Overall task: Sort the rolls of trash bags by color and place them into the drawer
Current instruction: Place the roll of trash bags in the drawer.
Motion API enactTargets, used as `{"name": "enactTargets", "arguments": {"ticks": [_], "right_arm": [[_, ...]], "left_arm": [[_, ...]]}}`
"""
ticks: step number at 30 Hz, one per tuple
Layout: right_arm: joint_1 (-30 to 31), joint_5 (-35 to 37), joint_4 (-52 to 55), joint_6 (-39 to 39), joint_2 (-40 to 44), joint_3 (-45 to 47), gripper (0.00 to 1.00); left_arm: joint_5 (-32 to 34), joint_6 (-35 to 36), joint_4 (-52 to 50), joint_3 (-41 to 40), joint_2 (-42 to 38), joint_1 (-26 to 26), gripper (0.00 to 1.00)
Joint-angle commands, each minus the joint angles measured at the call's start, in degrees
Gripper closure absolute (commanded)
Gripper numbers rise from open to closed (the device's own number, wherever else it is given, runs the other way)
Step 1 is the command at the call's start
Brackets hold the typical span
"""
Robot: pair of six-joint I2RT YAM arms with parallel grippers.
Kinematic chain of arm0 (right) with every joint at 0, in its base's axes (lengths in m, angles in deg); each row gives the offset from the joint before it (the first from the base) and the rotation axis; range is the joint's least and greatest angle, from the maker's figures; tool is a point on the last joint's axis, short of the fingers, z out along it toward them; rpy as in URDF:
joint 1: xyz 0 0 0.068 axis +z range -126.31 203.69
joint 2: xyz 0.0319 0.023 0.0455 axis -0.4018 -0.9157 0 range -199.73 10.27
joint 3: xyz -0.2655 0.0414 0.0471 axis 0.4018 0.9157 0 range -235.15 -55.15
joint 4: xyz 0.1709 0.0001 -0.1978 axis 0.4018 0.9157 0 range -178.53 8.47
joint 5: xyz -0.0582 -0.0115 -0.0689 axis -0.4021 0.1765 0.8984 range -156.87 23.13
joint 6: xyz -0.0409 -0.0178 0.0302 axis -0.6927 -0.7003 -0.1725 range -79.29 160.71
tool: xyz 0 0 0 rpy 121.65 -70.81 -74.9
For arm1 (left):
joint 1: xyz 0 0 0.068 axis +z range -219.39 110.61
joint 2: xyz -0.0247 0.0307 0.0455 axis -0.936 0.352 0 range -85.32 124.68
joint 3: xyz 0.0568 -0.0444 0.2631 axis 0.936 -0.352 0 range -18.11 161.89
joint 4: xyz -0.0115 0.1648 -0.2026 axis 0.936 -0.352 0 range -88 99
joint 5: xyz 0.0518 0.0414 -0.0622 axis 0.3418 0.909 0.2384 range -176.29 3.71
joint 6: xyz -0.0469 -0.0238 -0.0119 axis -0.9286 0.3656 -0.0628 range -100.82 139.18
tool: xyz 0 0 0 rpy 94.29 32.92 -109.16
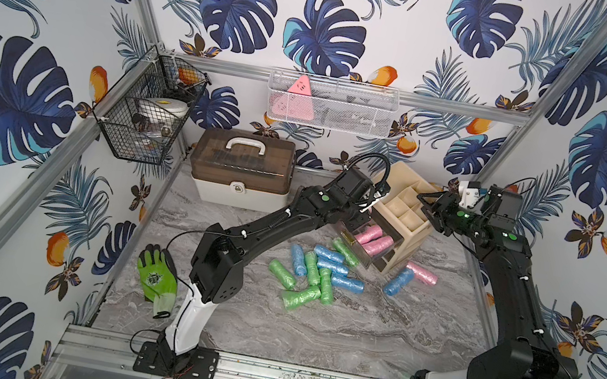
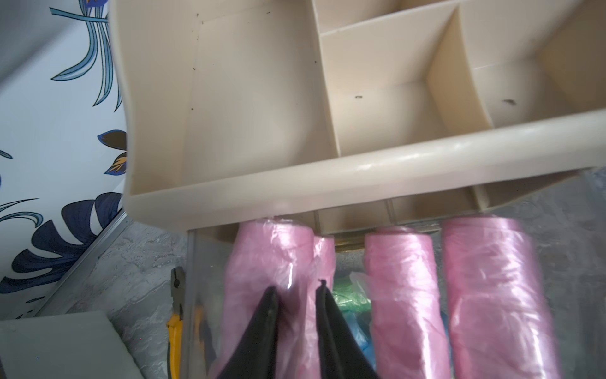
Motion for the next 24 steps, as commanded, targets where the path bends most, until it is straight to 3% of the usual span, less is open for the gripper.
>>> {"name": "enactTargets", "arguments": {"ticks": [1, 7, 16, 24], "right_arm": [[-0.05, 0.33, -0.21, -0.54, 0.4, -0.34, 0.48], [-0.05, 0.59, 0.22, -0.95, 0.49, -0.43, 0.47], [-0.01, 1.35, 1.25, -0.94, -0.02, -2.51, 0.47], [-0.05, 5.03, 7.52, -3.67, -0.23, -9.4, 0.43]], "left_arm": [[2.04, -0.71, -2.49, 2.38, 1.45, 0.05, 0.73], [2.93, -2.25, -4.3, 6.14, 3.82, -0.02, 0.71], [-4.06, -3.02, -4.41, 3.65, 1.81, 0.27, 0.71], [-5.88, -3.93, -2.05, 6.76, -1.92, 0.93, 0.51]]}}
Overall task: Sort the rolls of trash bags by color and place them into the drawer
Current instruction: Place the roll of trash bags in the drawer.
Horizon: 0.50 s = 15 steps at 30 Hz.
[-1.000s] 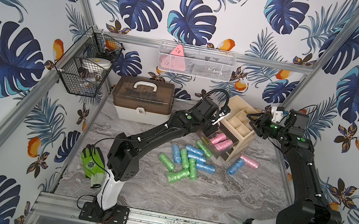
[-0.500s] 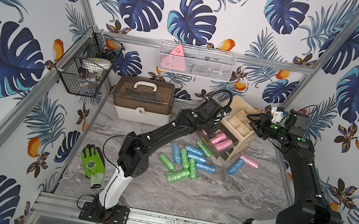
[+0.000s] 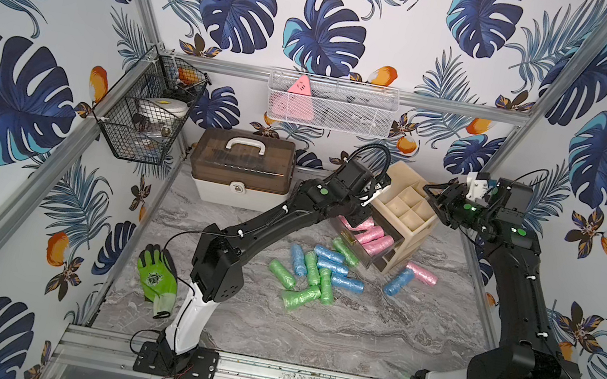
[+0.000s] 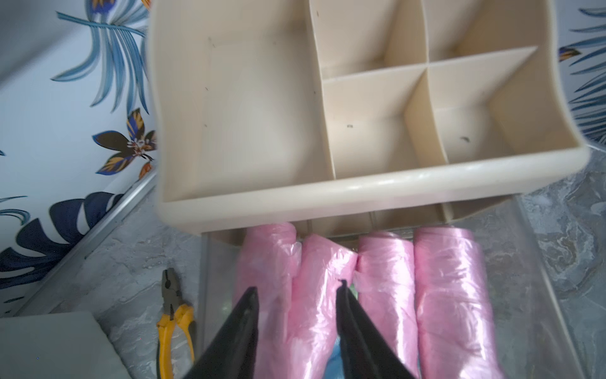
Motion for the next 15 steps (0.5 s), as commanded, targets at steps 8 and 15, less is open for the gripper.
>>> {"name": "enactTargets", "arguments": {"ticks": [8, 15], "right_arm": [[-0.97, 13.86, 10.67, -3.98, 4.61, -0.73, 0.37], [-5.9, 22.03, 15.73, 2.27, 8.96, 9.56, 0.36]], "left_arm": [[-2.81, -3.27, 2.22, 0.02, -6.11, 0.12, 0.45], [-1.14, -12.97, 5.02, -15.28, -17.71, 0.21, 0.39]]}}
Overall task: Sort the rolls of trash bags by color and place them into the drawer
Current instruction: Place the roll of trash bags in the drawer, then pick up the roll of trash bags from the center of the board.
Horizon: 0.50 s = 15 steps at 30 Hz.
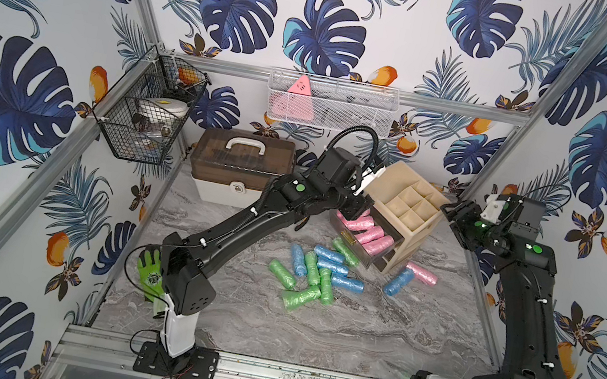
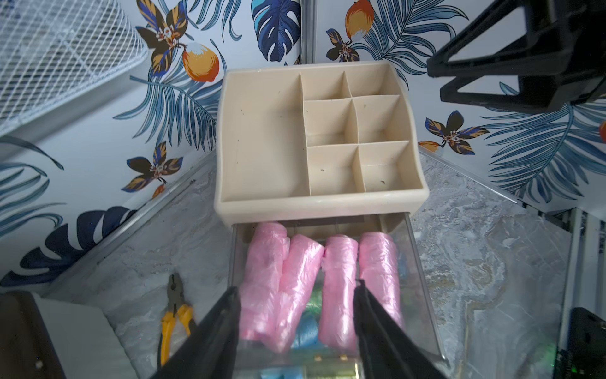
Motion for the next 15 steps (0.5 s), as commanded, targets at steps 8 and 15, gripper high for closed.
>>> {"name": "enactTargets", "arguments": {"ticks": [8, 15], "right_arm": [[-8.04, 1.89, -0.59, 11.93, -0.77, 19.54, 0.33], [-8.55, 2.67, -8.42, 19.86, -5.89, 27.13, 0.3]], "left_arm": [[-2.56, -16.29, 6.08, -23.31, -12.57, 0.67, 0.4], [-0.92, -17.93, 8.74, -33.55, -20.53, 0.7, 0.41]]}}
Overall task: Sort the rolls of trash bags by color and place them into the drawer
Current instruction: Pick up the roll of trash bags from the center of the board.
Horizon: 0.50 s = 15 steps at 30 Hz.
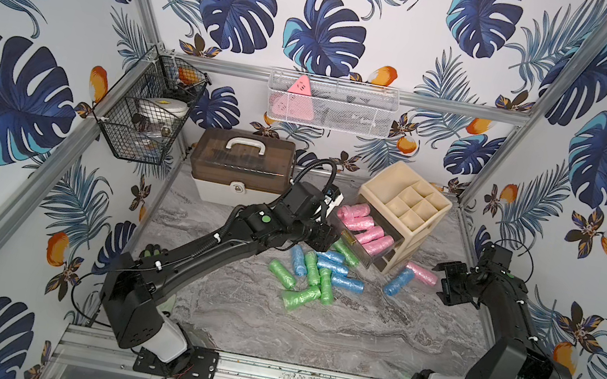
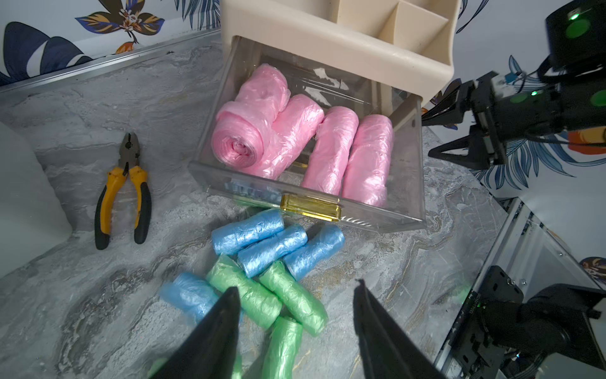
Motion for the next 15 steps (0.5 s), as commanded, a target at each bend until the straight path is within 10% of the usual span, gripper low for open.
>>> {"name": "enactTargets", "arguments": {"ticks": [1, 15], "right_arm": [[0.03, -0.35, -6.54, 5.39, -2.74, 1.17, 0.29], [0.06, -0.71, -17.44, 11.11, -15.68, 0.46, 0.23]], "left_arm": [[1.09, -1.63, 3.08, -2.5, -2.28, 0.04, 0.41], [2.77, -1.45, 2.12, -7.13, -6.02, 0.07, 0.42]]}}
